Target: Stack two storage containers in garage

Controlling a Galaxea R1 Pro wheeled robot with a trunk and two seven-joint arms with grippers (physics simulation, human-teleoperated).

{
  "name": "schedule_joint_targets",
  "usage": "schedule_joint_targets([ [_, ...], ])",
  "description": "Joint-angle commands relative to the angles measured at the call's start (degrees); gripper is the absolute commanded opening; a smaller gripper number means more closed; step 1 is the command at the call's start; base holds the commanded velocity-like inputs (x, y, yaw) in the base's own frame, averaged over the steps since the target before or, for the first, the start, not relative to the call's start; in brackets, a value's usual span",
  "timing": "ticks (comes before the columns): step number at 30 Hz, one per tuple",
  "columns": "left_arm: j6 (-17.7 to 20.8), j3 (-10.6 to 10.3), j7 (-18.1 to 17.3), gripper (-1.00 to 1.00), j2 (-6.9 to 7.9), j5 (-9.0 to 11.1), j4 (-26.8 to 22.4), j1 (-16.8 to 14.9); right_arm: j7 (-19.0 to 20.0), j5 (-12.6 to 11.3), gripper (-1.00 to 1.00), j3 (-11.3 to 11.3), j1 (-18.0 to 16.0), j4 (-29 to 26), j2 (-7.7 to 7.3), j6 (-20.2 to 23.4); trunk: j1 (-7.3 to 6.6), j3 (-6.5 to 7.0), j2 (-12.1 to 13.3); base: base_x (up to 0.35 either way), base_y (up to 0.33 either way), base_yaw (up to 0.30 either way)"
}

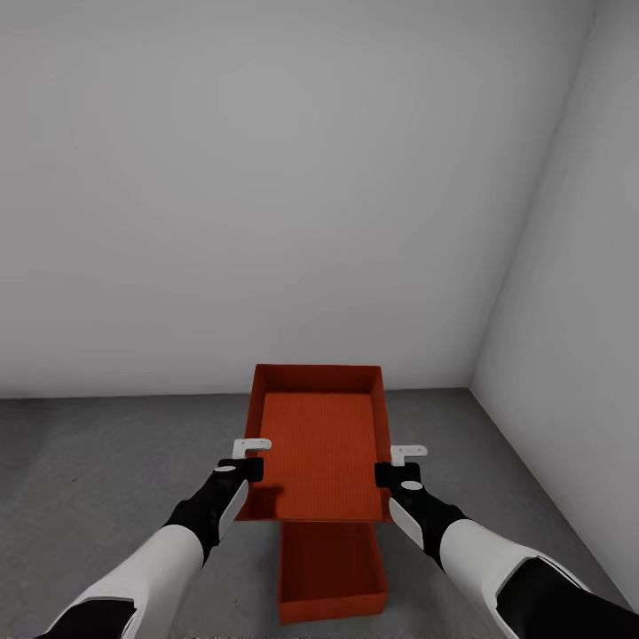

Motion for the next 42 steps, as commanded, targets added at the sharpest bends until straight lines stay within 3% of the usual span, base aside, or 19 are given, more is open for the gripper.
schedule_joint_targets([
  [1, 0.39, -0.29, 0.38, -1.0, 2.6, -0.35, 0.6, 0.01, -0.01, 0.32, -1.0, -0.67, -0.12, -0.15, -0.02, -1.63, 0.03, -0.21, -0.14, 0.0, 0.0, 0.0],
  [42, 0.39, -0.29, 0.38, -1.0, 2.6, -0.34, 0.6, 0.01, -0.01, 0.32, -1.0, -0.71, -0.12, -0.15, -0.02, -1.63, 0.03, -3.98, -0.14, 0.0, 0.0, 0.0],
])
